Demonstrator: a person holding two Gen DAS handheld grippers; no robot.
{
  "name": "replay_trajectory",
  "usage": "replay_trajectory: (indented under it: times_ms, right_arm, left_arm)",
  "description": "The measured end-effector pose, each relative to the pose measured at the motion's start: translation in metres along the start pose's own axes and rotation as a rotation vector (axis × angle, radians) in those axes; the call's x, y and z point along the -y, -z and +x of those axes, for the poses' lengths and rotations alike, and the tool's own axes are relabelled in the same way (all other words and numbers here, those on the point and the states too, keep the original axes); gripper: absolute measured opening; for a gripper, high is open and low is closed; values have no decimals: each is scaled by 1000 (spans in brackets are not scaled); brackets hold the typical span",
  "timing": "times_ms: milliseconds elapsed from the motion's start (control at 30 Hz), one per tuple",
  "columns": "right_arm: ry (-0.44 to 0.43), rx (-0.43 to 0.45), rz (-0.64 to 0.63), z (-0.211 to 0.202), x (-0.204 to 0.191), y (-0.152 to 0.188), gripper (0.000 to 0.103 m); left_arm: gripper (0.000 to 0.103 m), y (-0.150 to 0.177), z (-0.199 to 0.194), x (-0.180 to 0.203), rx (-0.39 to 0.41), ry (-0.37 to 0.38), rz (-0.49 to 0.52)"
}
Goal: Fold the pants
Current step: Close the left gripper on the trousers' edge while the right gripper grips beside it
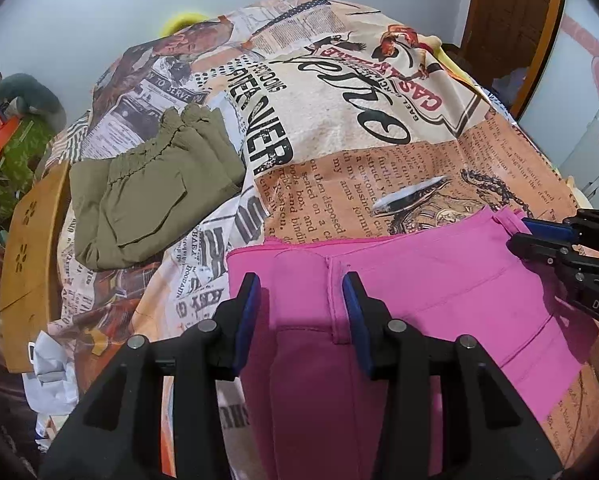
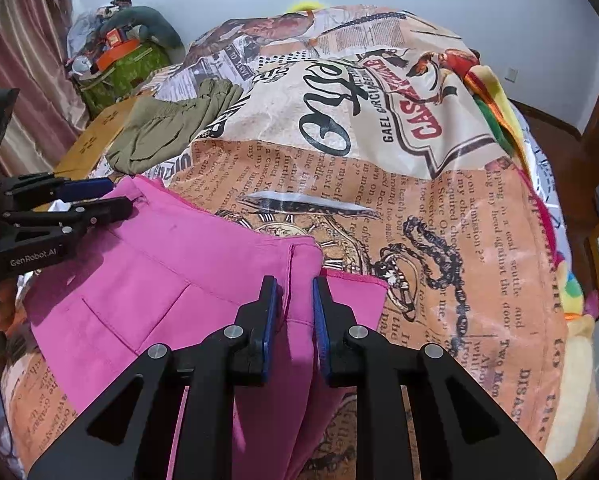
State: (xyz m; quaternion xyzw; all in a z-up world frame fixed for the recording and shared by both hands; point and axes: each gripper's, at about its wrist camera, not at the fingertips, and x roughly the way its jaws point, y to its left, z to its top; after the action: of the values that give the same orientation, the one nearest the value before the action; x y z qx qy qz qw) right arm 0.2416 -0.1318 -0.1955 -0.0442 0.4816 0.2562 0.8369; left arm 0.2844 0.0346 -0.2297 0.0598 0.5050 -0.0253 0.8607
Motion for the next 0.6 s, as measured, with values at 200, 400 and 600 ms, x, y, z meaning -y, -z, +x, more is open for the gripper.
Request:
replay_trajectory:
  times_ms: [200,400,600]
  right_arm:
    - [19,21,17,-19,-2,0,37]
    - [15,55,32,-40,-5,7,44]
    - [-14,58,73,-46,-6,21,50]
  left_arm:
    - [65,-4,-26,-12,41,0,-53]
    - [91,1,-52,-24,96,-2,-73]
    - [91,18,-47,-29,49,39,-104]
